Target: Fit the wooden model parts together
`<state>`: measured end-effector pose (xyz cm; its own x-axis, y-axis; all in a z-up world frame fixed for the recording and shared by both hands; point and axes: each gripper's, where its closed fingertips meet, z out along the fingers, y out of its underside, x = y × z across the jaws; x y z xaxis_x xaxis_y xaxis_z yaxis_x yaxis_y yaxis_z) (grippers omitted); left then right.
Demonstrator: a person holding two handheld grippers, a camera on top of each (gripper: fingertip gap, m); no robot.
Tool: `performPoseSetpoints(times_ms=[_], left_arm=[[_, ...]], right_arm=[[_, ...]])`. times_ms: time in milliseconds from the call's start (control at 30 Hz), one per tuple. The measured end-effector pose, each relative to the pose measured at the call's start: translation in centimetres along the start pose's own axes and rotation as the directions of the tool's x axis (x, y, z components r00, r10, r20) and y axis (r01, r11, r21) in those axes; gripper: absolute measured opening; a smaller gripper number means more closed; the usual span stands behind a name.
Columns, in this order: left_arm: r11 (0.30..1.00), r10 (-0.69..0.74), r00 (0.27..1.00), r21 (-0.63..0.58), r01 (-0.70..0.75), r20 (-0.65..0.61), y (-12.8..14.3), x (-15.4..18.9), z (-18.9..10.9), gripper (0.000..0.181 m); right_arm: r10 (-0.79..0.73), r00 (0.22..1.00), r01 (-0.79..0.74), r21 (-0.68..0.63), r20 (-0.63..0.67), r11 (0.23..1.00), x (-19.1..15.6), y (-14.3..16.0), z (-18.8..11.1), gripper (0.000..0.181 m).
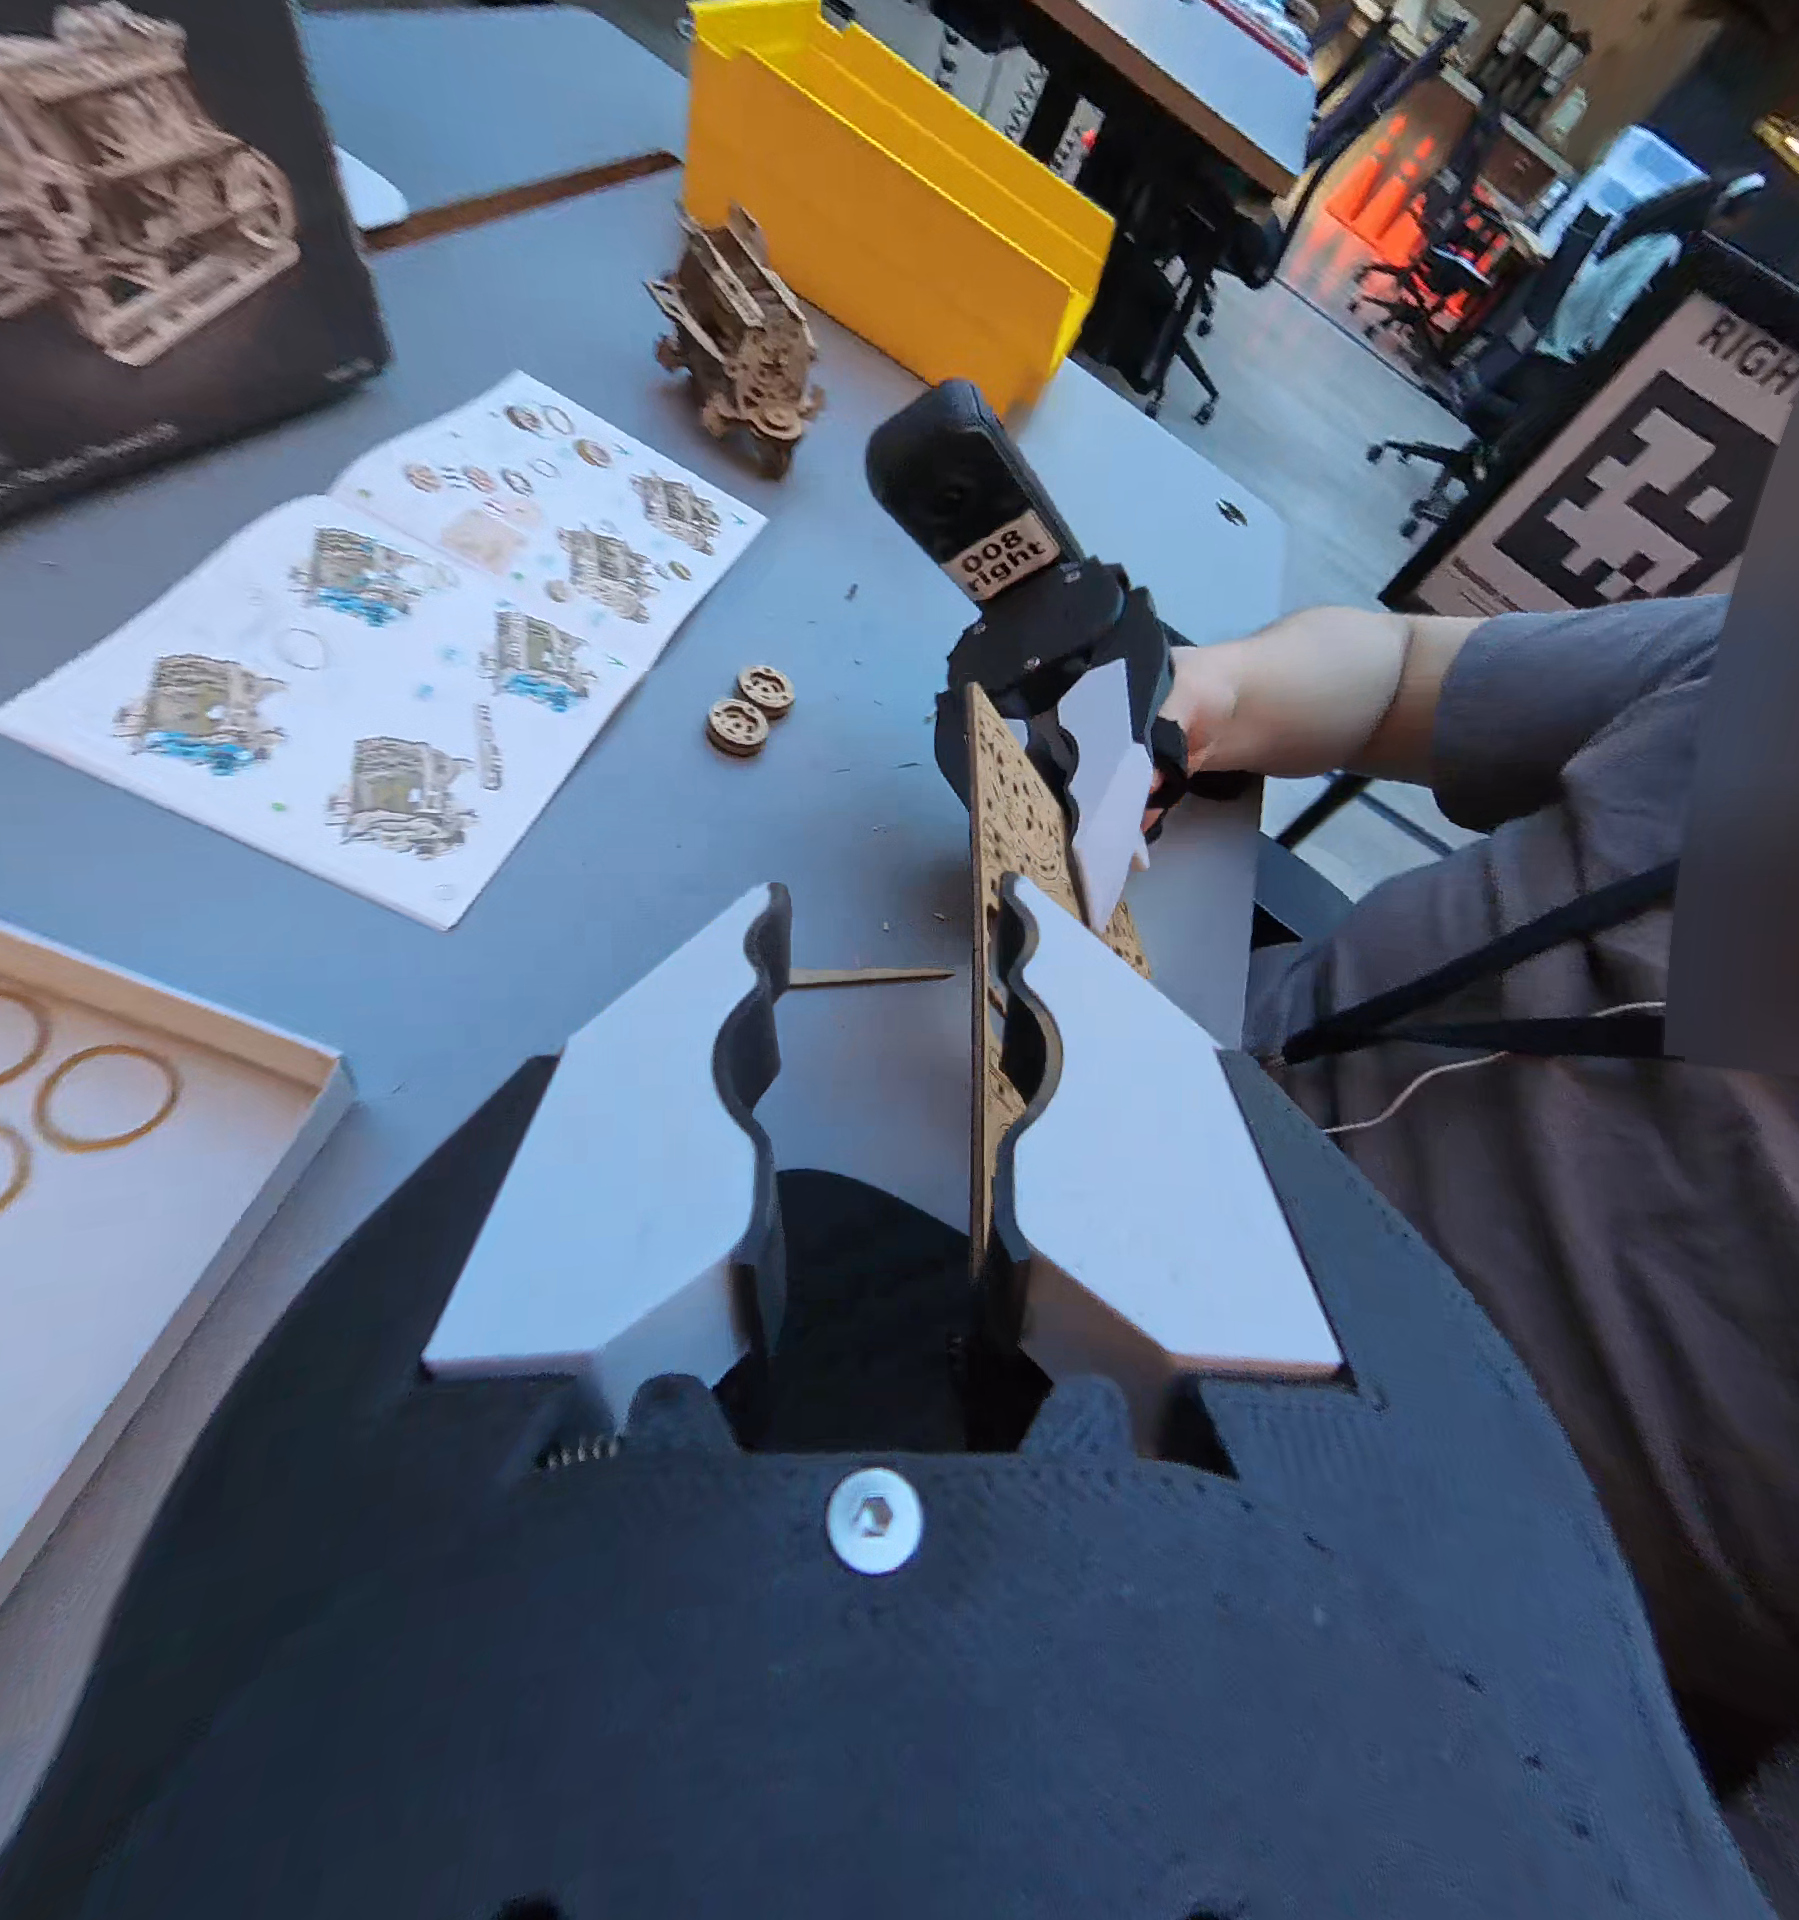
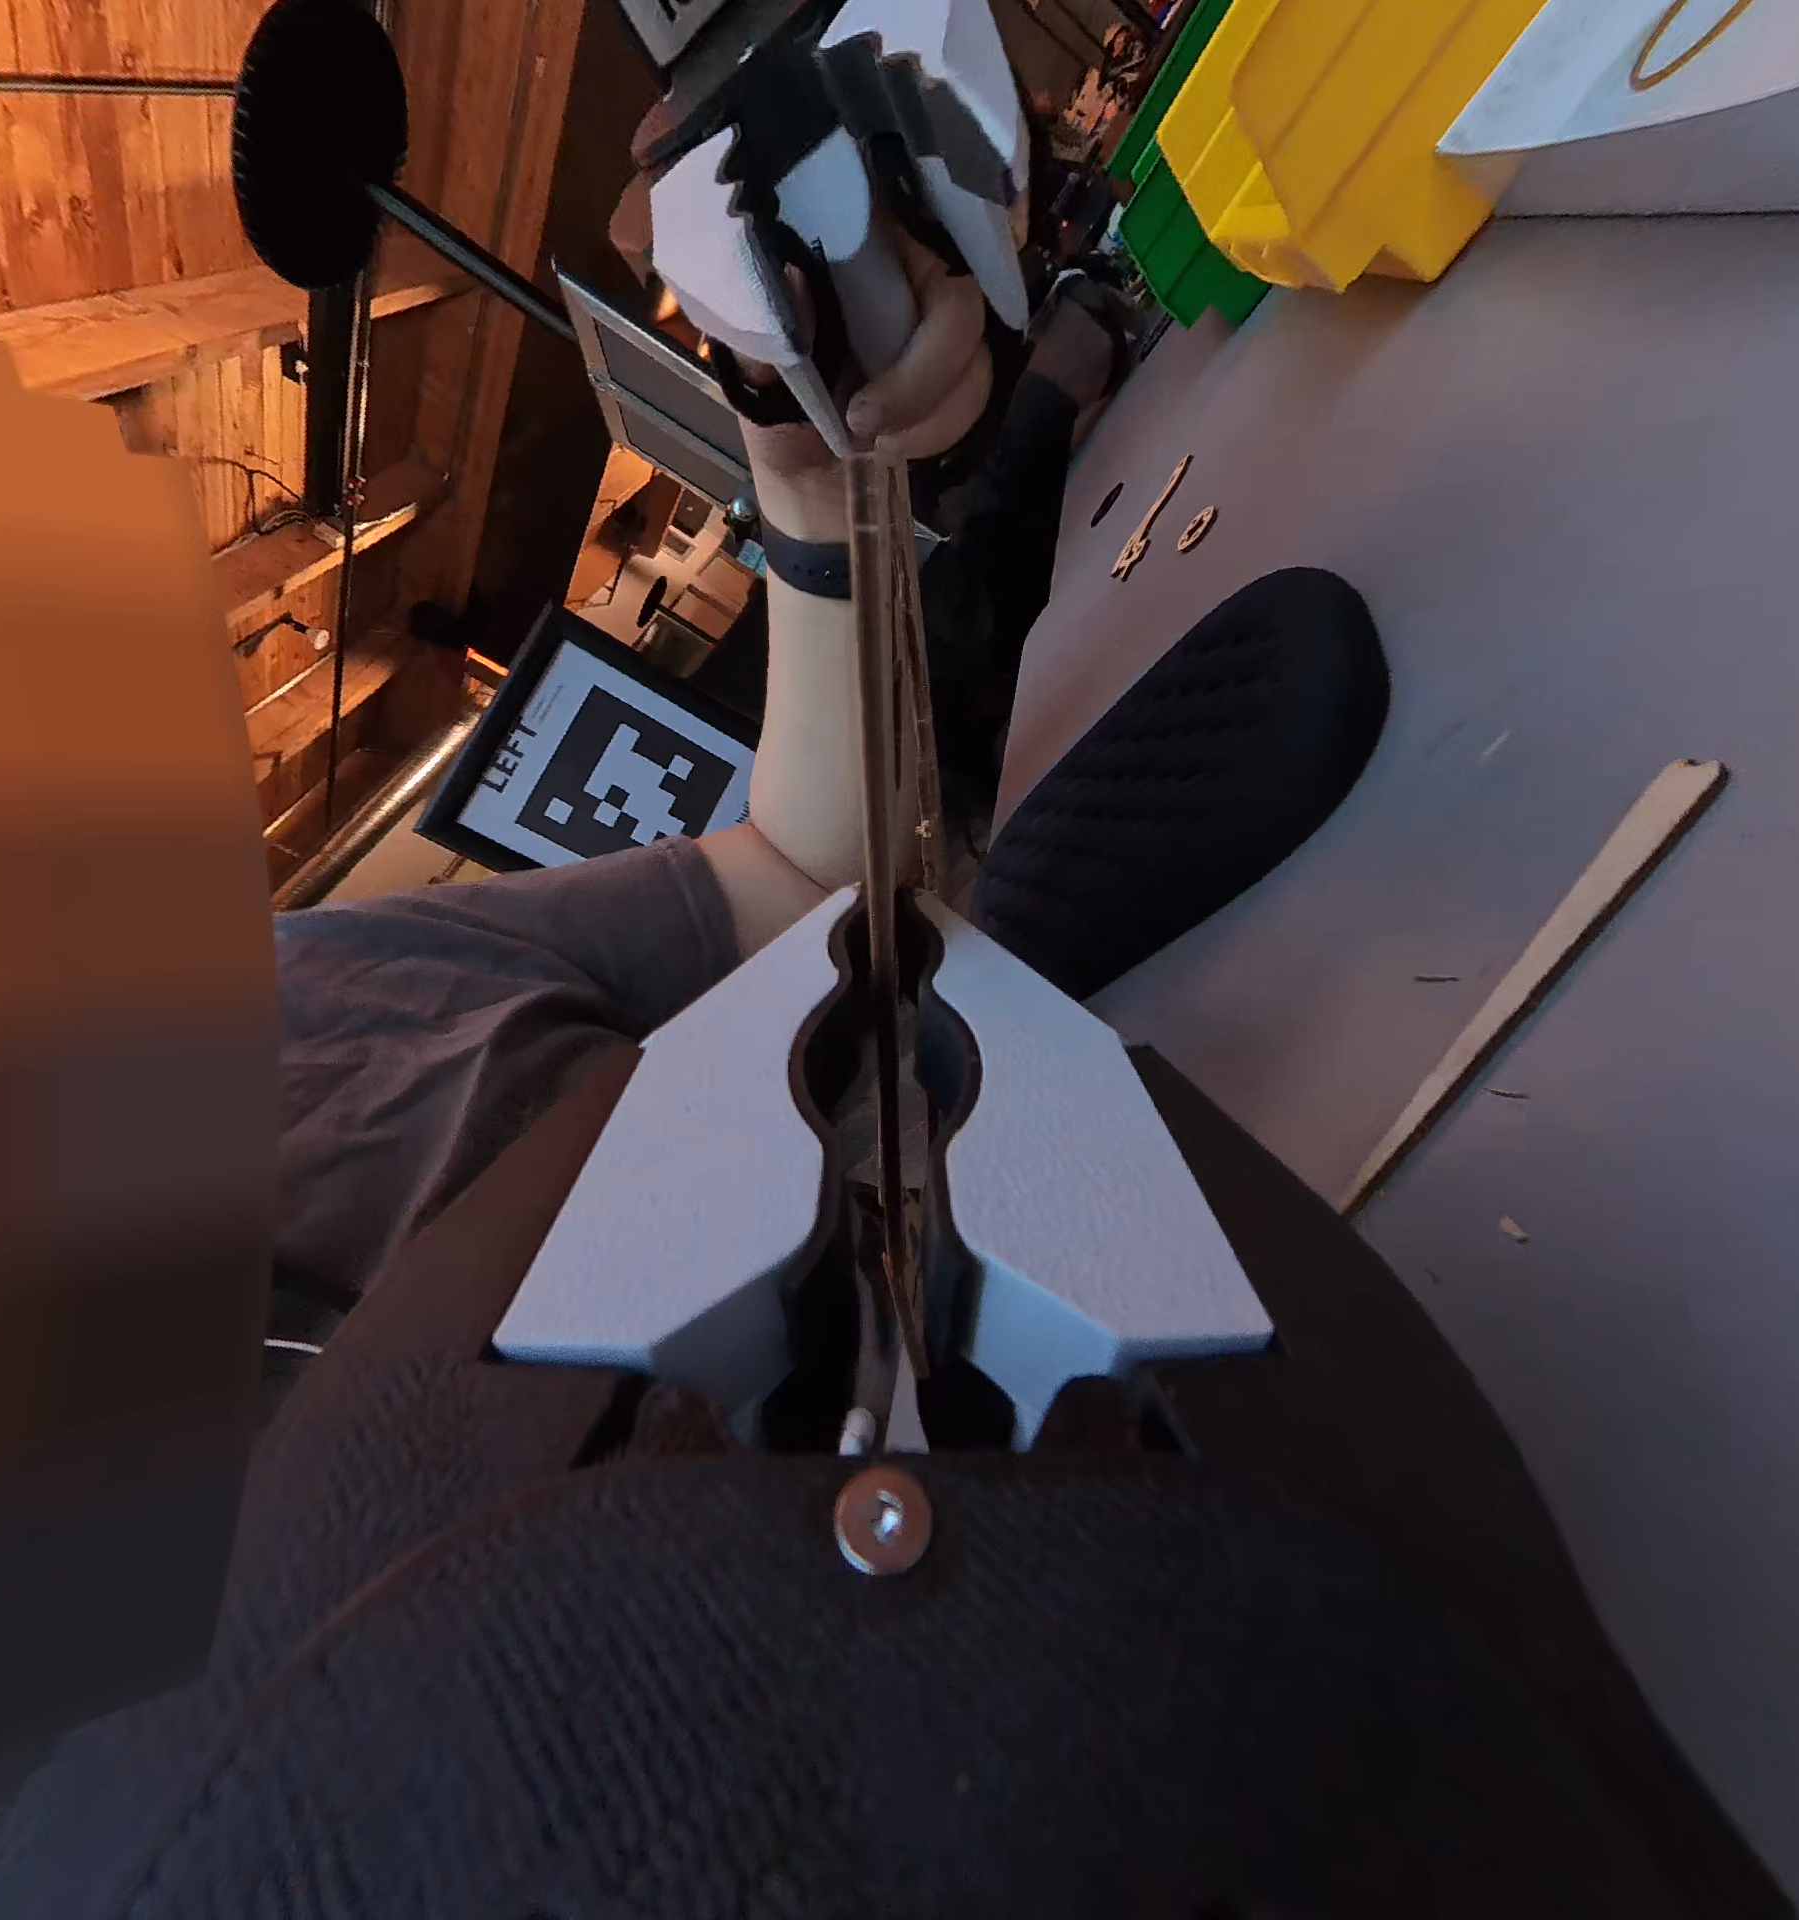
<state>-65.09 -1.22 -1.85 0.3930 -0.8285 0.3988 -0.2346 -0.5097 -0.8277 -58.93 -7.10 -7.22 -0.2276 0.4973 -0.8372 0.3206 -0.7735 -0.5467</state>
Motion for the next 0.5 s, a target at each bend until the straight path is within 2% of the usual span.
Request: performPoseSetpoints(times_ms=[100, 200, 333, 500], left_arm=[[0.997, 0.016, 0.998, -0.076, -0.021, -0.064, 0.7, 0.2, 2.6, 0.036], [0.992, 0.012, 0.98, -0.124, -0.037, -0.197, 0.7, 1.3, 4.8, 0.022], [0.982, -0.032, 0.951, -0.186, -0.027, -0.307, -0.3, 1.9, 7.6, 0.026], [0.955, -0.032, 0.925, -0.285, -0.084, -0.38, -0.8, 2.4, 10.3, 0.029]], right_arm=[[-0.053, 0.998, 0.053, -0.001, -0.034, 0.999, -0.2, 0.7, -0.8, 0.001], [-0.096, 0.993, 0.095, -0.022, -0.071, 0.995, -0.2, 1.6, -2.0, 0.001], [-0.092, 0.992, 0.091, -0.016, -0.092, 0.996, -0.1, 2.5, -3.5, 0.001], [-0.115, 0.985, 0.117, 0.01, -0.126, 0.993, -0.1, 2.3, -5.0, 0.001]])
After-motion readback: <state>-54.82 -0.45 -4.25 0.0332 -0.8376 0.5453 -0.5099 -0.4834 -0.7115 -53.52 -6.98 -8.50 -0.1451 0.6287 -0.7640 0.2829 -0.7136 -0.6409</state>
